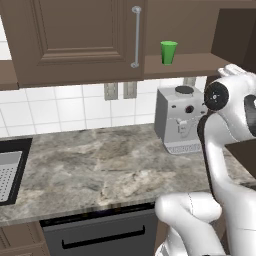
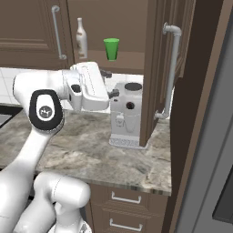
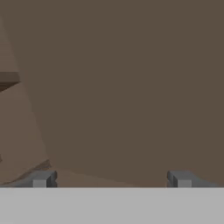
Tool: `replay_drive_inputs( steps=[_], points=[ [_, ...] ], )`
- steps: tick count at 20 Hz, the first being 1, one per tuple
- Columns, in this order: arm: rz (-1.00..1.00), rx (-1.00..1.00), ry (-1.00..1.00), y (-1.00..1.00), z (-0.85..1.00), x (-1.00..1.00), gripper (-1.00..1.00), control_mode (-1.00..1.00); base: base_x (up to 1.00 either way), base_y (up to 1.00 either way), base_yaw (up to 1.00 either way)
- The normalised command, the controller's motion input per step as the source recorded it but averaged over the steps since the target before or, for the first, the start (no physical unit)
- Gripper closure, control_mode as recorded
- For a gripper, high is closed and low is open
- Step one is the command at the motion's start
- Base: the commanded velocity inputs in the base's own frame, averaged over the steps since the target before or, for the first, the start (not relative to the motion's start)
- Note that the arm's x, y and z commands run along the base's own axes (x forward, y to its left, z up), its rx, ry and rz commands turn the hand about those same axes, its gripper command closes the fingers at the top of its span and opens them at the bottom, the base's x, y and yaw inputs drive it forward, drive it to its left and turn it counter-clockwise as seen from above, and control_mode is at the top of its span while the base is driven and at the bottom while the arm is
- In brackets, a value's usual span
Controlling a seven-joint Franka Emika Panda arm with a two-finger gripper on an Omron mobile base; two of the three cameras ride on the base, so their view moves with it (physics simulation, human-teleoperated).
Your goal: Open the cabinet directly in front. Then move the liquor and the cup to the dining counter with the candle on it.
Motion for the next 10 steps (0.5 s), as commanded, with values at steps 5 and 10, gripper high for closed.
replay_drive_inputs(
  steps=[5,10],
  points=[
    [0.27,-0.17,0.0,1.0,0.07,0.0,-1.0,-1.0,0.0,0.0,0.0],
    [0.23,-0.15,0.0,1.0,0.07,0.0,-1.0,-1.0,0.0,0.0,0.0]
  ],
)
